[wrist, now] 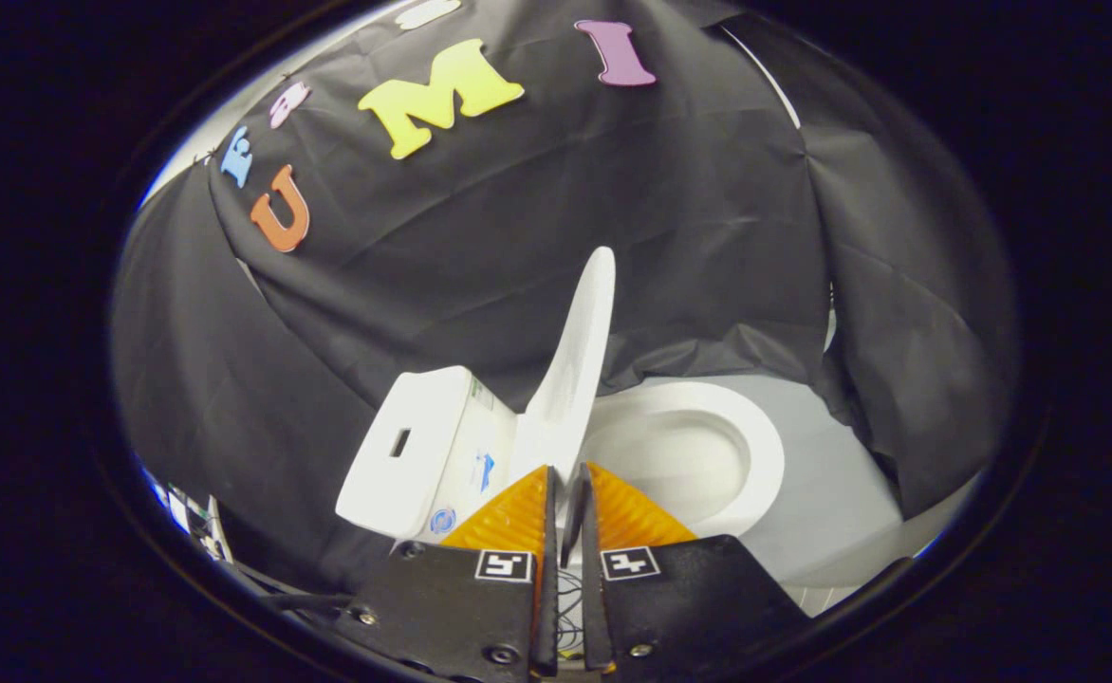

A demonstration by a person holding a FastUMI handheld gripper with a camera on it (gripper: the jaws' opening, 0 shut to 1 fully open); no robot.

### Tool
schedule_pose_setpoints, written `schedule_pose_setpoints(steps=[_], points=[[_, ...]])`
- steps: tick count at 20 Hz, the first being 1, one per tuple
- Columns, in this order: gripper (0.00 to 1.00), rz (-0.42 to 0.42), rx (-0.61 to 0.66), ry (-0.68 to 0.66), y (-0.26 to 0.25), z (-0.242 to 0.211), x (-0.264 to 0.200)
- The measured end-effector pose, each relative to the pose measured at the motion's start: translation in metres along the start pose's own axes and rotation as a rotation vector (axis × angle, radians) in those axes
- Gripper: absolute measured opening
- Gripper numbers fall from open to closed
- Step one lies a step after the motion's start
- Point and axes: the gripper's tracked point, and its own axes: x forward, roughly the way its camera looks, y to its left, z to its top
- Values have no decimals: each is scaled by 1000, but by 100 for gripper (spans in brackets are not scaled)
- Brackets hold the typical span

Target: Open the toilet lid.

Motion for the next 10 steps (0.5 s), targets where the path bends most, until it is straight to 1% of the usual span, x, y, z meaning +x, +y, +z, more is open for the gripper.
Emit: schedule_pose_setpoints(steps=[2, 8, 10], points=[[13, -2, 7, -5, 10, 2, -2], [13, -60, -104, -32, 48, 5, -5], [14, -96, -151, -43, 57, 3, -5]])
